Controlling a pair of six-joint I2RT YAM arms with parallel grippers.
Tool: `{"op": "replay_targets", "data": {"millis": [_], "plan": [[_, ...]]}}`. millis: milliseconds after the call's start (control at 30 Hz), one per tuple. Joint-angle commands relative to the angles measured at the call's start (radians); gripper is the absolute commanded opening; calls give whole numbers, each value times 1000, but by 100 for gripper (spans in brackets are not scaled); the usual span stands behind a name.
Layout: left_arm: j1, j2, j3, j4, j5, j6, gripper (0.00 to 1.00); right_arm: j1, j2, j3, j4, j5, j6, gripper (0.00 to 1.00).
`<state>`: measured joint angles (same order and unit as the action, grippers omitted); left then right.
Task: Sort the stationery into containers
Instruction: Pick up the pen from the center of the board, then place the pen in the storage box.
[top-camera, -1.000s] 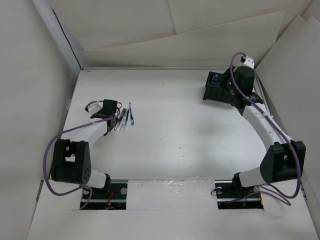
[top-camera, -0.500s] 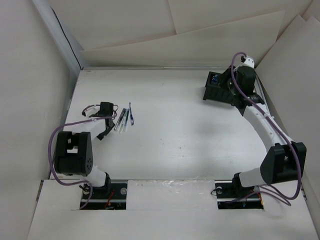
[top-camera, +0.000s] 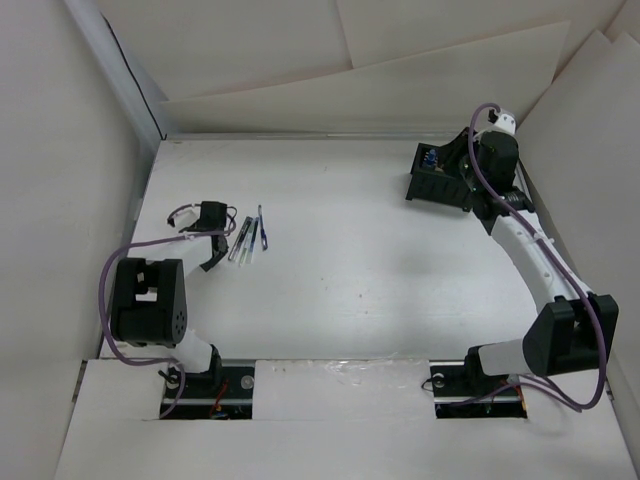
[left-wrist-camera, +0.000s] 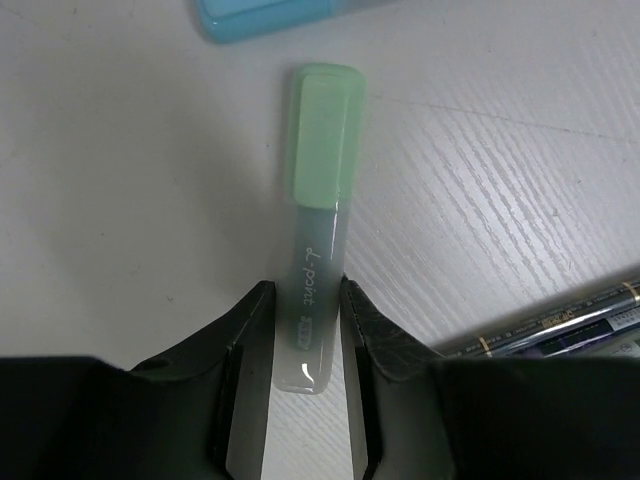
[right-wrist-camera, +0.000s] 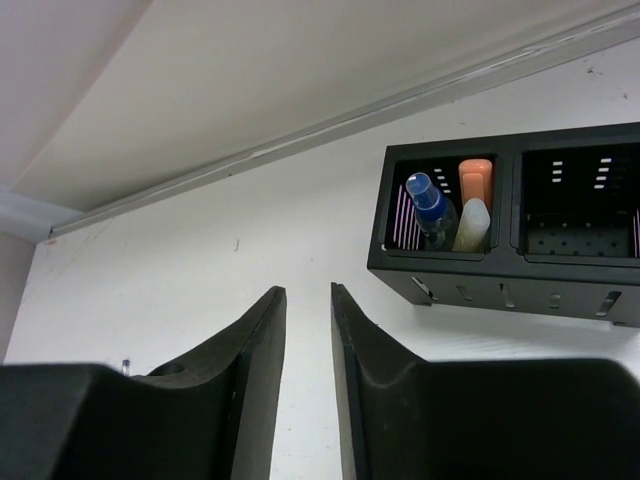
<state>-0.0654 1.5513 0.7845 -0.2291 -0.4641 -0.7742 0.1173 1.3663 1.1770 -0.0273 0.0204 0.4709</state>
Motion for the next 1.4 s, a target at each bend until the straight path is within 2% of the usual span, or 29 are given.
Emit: {"op": "replay_targets", "data": {"millis": [0, 67, 300, 400, 500, 633, 667, 800, 933, 1000, 1067, 1100, 1133, 1167, 1367], "plan": [[-1, -8, -14, -4, 68, 12, 17, 4, -35, -2, 29, -11, -3, 32], [-1, -31, -24, 7, 68, 22, 13, 15, -35, -2, 29, -2, -3, 39], [-25, -157, -42, 39, 157, 44, 0, 57, -13, 7, 29, 7, -3, 50], [-59, -255, -18, 28, 168, 70, 0, 79, 17, 27, 29, -23, -12, 57], [-70, -400, -30, 89, 263, 120, 0, 105, 46, 50, 20, -108, -12, 62], [-70, -543, -79, 281, 477, 154, 10, 148, 99, 101, 20, -246, -21, 75], [-70, -556, -79, 316, 563, 154, 10, 157, 109, 111, 20, -275, -21, 77], [-70, -568, -126, 523, 758, 154, 11, 205, 163, 145, 20, -376, -21, 87], [-70, -522, -177, 683, 898, 154, 12, 271, 192, 170, 20, -424, -21, 92], [-120, -502, -186, 718, 900, 164, 12, 298, 203, 181, 32, -433, -21, 95], [-216, -465, -159, 697, 773, 231, 14, 335, 215, 214, 32, -444, -21, 95], [-328, -449, -107, 674, 710, 255, 14, 346, 237, 223, 32, -444, -21, 95], [-373, -430, -79, 654, 624, 274, 14, 346, 237, 233, 32, -430, -21, 95], [-401, -410, -58, 642, 614, 285, 14, 363, 249, 233, 32, -430, -21, 95], [-413, -327, -39, 711, 693, 276, 14, 415, 240, 245, 23, -381, -21, 96]]}}
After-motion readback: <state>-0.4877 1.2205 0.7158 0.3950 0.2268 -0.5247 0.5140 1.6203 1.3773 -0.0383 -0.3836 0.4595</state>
